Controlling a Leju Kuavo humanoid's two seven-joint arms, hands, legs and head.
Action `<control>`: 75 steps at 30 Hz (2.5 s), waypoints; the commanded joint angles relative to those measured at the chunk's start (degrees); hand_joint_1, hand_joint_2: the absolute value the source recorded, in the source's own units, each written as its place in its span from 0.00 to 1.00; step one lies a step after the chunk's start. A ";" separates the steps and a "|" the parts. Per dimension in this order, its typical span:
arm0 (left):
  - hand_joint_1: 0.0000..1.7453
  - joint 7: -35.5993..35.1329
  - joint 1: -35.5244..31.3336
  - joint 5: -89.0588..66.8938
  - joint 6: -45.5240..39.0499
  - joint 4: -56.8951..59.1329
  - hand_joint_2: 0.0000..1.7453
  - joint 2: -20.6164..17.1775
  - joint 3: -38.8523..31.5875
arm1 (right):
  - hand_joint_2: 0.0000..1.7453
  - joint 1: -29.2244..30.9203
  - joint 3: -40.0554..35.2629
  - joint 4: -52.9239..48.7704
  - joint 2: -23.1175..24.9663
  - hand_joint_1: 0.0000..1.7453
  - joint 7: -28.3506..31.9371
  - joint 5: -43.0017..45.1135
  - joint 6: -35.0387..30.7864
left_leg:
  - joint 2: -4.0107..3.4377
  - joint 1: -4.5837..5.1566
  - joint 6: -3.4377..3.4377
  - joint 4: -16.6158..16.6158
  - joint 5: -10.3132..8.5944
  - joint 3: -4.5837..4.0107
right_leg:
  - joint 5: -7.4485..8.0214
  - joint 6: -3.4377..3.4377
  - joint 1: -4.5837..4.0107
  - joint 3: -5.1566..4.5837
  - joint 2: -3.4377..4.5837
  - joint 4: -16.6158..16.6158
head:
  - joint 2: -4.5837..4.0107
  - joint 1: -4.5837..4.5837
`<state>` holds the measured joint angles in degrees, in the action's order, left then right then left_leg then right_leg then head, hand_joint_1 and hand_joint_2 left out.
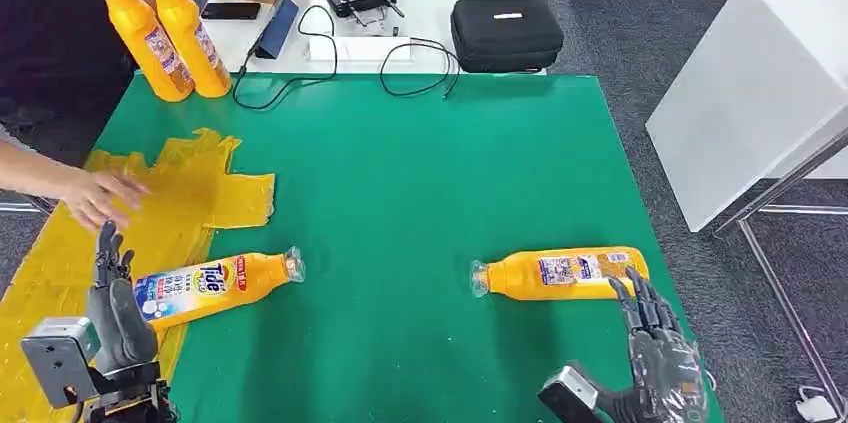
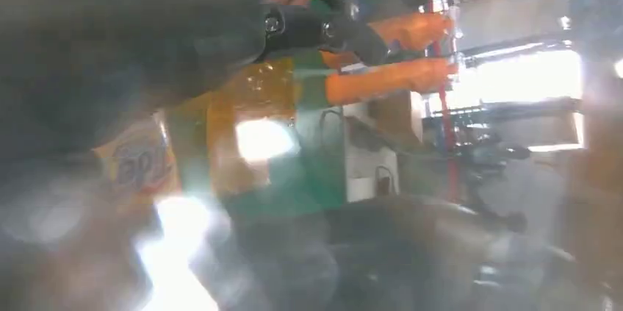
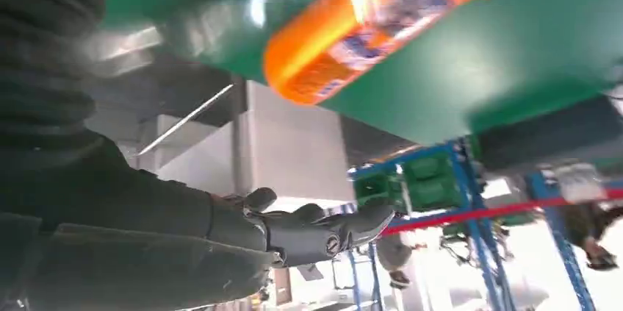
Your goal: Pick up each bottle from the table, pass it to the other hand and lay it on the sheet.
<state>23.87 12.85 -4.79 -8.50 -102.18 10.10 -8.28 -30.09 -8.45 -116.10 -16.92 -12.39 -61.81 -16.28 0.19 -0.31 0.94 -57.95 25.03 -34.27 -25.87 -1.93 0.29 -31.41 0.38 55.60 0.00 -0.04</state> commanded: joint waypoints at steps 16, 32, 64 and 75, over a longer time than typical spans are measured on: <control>0.00 -0.93 -1.88 1.66 2.48 0.21 0.00 -0.80 2.56 | 1.00 8.19 13.79 14.91 2.74 0.00 6.06 -0.72 10.81 | 0.00 -0.03 -0.02 0.06 0.01 0.23 | 0.02 0.03 -0.02 0.24 -0.05 -0.11 | 0.00 0.02; 0.00 -1.91 -3.10 3.07 3.25 0.64 0.00 -1.53 2.20 | 1.00 17.46 8.38 23.77 -1.00 0.00 4.56 -4.15 13.63 | -0.13 0.01 0.03 0.07 -0.04 0.20 | 0.08 0.00 0.02 0.19 0.08 -0.09 | 0.00 0.02; 0.00 -2.54 -5.01 6.04 4.10 2.25 0.00 -2.16 2.20 | 1.00 29.22 -0.01 37.03 -1.51 0.00 4.36 -5.33 15.87 | -0.18 -0.03 0.02 0.09 -0.05 0.26 | 0.11 0.01 -0.02 0.27 0.13 -0.13 | 0.00 0.02; 0.00 -2.69 -5.81 7.90 4.16 3.16 0.00 -2.39 1.73 | 1.00 33.55 -2.78 44.71 -0.59 0.00 4.22 -6.43 16.88 | -0.12 -0.01 0.02 0.10 -0.07 0.23 | 0.10 0.01 0.00 0.26 0.08 -0.12 | 0.00 0.02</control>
<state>21.44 8.95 2.40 -4.35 -102.90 8.96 -6.64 -1.94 -6.82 -82.11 -18.99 -7.85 -67.39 -0.48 0.19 -0.28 1.01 -57.96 24.96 -34.23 -25.83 -1.96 0.33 -31.31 0.38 55.61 0.00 -0.02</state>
